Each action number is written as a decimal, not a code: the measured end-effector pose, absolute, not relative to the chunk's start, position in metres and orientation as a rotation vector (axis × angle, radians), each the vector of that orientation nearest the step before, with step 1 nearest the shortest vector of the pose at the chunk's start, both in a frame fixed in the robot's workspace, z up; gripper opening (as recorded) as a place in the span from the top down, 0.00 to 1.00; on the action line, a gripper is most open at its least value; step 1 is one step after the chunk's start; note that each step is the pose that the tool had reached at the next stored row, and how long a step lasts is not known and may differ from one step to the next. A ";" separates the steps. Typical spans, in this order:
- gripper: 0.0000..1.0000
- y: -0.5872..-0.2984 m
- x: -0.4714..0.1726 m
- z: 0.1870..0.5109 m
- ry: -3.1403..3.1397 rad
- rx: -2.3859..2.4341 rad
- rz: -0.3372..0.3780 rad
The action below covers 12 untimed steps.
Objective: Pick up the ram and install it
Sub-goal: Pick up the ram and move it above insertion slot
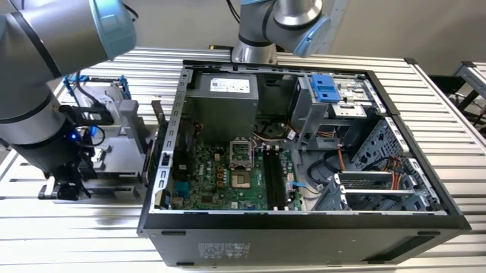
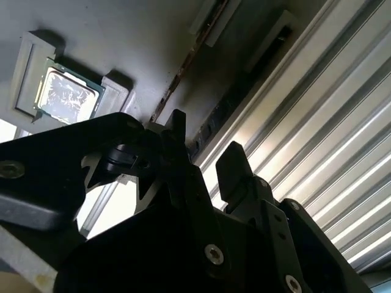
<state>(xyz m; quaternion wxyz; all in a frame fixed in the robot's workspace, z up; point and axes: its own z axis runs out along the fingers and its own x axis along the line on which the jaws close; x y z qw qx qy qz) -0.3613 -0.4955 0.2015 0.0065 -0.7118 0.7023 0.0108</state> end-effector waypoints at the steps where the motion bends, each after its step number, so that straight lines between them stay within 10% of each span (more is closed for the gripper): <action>1: 0.00 -0.495 -0.361 0.201 2.197 -2.227 0.034; 12: 0.00 -0.495 -0.362 0.196 2.210 -2.214 0.034</action>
